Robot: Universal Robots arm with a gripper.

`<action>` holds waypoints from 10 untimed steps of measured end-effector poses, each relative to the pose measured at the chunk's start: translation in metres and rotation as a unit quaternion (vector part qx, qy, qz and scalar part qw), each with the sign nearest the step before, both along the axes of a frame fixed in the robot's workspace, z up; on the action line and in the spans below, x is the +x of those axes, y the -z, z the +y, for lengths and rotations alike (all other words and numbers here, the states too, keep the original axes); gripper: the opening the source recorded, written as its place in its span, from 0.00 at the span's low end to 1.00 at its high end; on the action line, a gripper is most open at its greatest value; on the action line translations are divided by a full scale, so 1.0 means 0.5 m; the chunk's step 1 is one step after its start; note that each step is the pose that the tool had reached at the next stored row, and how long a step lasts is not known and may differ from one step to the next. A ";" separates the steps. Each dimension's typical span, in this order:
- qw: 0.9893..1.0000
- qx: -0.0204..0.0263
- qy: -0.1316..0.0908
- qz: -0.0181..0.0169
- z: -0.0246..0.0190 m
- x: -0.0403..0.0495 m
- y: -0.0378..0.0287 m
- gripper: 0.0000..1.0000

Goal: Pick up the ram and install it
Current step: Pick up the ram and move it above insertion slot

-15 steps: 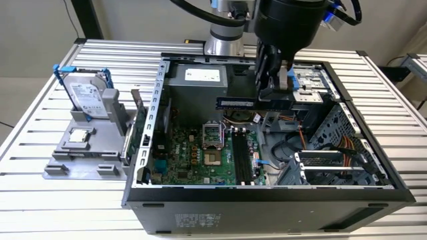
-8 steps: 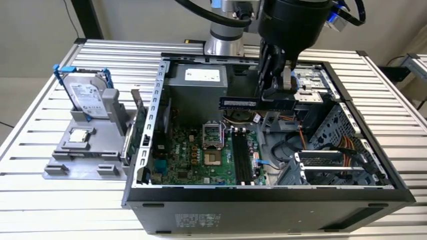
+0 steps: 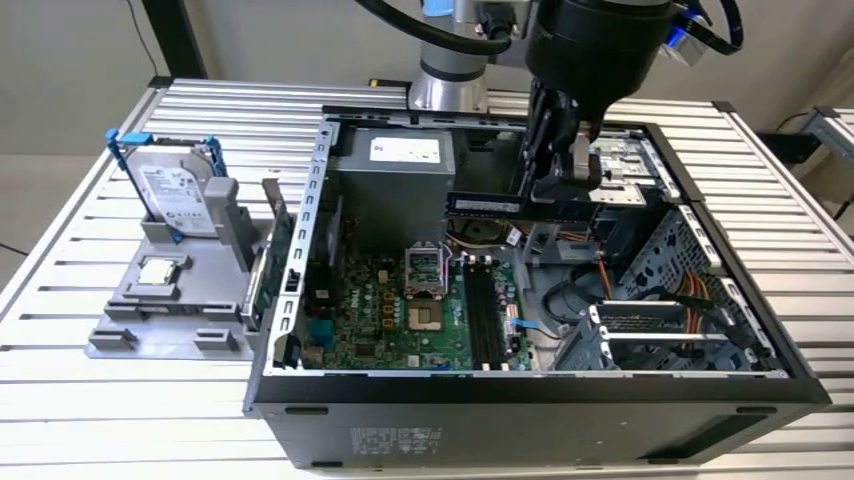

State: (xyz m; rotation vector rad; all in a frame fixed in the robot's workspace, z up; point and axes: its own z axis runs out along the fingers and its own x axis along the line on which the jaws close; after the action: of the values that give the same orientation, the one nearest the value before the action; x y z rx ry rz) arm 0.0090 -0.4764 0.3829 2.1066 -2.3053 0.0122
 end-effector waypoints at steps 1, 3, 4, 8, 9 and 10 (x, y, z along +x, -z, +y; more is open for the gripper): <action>1.000 0.000 0.002 0.000 0.0001 0.001 0.000 0.00; 1.000 0.000 0.003 0.000 0.0003 0.001 0.000 0.00; 1.000 0.000 0.003 0.000 0.0004 0.001 0.000 0.00; 1.000 0.000 0.003 0.000 0.0005 0.002 0.000 0.00; 1.000 0.000 0.002 0.000 0.0007 0.002 0.000 0.00; 1.000 0.000 0.002 0.000 0.0015 0.003 0.000 0.00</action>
State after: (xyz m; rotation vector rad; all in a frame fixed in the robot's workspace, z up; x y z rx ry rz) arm 0.0107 -0.4756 0.3830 2.1009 -2.3105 0.0123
